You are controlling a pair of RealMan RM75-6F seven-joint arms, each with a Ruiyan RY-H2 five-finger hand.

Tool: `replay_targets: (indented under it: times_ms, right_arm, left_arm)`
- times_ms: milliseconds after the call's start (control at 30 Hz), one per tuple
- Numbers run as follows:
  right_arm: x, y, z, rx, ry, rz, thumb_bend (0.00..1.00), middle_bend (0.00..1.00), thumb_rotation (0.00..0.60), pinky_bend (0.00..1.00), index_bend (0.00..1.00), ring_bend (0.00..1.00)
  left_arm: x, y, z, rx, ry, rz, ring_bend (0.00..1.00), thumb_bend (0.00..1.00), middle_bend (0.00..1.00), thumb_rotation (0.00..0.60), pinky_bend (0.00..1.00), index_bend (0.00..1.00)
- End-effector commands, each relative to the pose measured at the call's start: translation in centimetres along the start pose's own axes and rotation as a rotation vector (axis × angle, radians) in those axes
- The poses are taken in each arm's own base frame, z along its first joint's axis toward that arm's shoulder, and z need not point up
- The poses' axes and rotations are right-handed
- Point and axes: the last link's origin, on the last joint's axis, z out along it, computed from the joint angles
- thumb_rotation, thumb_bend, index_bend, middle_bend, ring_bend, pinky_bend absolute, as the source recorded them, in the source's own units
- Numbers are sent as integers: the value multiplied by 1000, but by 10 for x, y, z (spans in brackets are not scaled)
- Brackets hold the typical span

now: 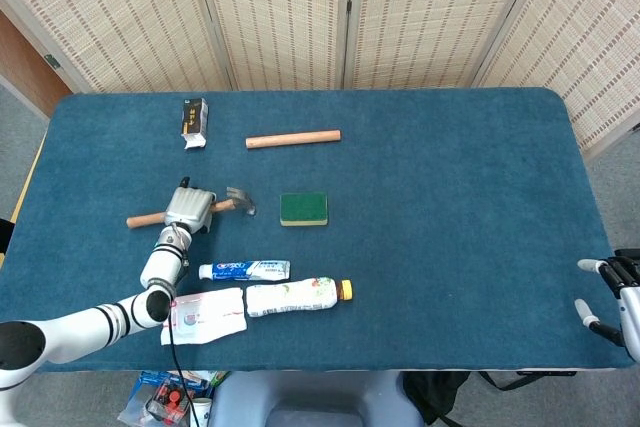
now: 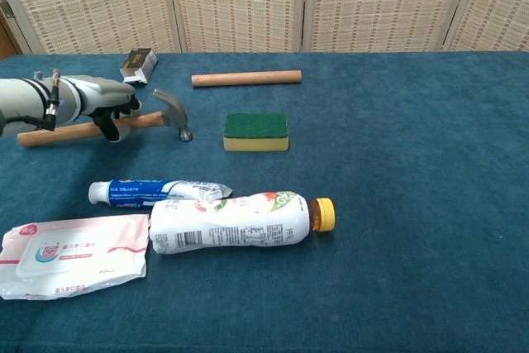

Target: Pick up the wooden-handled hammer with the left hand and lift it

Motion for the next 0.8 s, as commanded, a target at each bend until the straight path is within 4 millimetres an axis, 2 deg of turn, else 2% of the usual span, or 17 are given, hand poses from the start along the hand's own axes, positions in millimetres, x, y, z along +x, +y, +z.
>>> replay_targets:
  times_ms: [33,233,267,300,367,500,567,800]
  right_arm:
    - [0,0,0,-1,1,0,262,348,600,264,327,235]
    - [1,1,-2,-8,4,0,262,348,600,264,327,235]
    - [1,1,-3,-9,5,0,262,348,600,264,327,235]
    - [1,1,-3,-10,5,0,262,348,600,264,327,235]
    - [2,1,-4,-12,5,0,262,349,600,264,327,235]
    - [2,0,-5,-12,8,0,263,348,600,264,327,235]
    - [2,-1,-5,-9,8,0,263,348,600,264,327,235]
    - [2,-3,-4,-5,6,-1,262,349,600,264,327,235]
  left_arm:
    - [-1,0,1,-2,-1,-10,312,587,539,600,0,452]
    - [0,-3,2,-20,20,-47,433,587,623,600,5,529]
    - [2,-2,1,-28,30,-56,463,587,639,600,33,542]
    - [3,-2,0,-37,41,-66,485,587,649,600,71,551]
    - [6,-2,-3,-63,71,-100,542,587,687,600,254,581]
    - [14,-3,-9,-122,134,-174,605,587,741,600,439,630]
    - [17,-4,-12,-155,161,-217,646,587,766,600,569,650]
    - [28,-4,-20,-270,264,-321,754,587,817,600,826,688]
